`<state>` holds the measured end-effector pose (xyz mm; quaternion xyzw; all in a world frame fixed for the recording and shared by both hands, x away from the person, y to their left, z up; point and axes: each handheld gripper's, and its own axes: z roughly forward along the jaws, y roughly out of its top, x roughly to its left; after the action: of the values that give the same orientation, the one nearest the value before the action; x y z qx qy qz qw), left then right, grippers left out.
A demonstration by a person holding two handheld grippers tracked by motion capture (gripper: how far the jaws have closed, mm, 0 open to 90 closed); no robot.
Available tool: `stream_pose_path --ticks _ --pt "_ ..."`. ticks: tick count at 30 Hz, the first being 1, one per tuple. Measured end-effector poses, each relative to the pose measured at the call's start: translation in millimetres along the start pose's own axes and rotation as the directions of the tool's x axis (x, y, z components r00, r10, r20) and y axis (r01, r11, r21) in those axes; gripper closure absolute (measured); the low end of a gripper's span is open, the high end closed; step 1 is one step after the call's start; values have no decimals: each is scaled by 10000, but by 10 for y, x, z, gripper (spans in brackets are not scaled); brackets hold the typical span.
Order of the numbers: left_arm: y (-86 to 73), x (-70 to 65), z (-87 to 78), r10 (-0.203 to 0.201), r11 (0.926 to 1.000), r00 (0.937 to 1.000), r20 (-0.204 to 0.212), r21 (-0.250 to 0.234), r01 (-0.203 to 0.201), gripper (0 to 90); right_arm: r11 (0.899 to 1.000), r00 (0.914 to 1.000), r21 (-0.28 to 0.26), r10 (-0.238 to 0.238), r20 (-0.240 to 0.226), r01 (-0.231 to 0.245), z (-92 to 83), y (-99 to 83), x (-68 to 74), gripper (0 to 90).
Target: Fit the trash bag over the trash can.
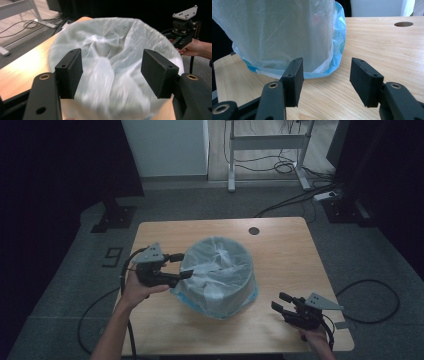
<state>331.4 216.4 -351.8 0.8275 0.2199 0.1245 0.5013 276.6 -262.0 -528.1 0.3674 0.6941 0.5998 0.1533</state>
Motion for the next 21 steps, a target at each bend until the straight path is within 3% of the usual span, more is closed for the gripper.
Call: stream_pose_path --ticks 10,16,21 --pt "-594 -20 -397 -957 9953 9924 -772 -242 941 338 9995 9997 211 -252 -66 254 96 7 6 435" --pt "-947 -59 -510 -1454 9894 9822 -1187 -142 1447 339 9993 9995 193 -316 -27 316 89 21 -15 434" --pt "-1133 -51 -545 -1864 9825 9743 -1265 -249 1848 339 9996 9997 165 -243 74 241 61 13 -45 435"
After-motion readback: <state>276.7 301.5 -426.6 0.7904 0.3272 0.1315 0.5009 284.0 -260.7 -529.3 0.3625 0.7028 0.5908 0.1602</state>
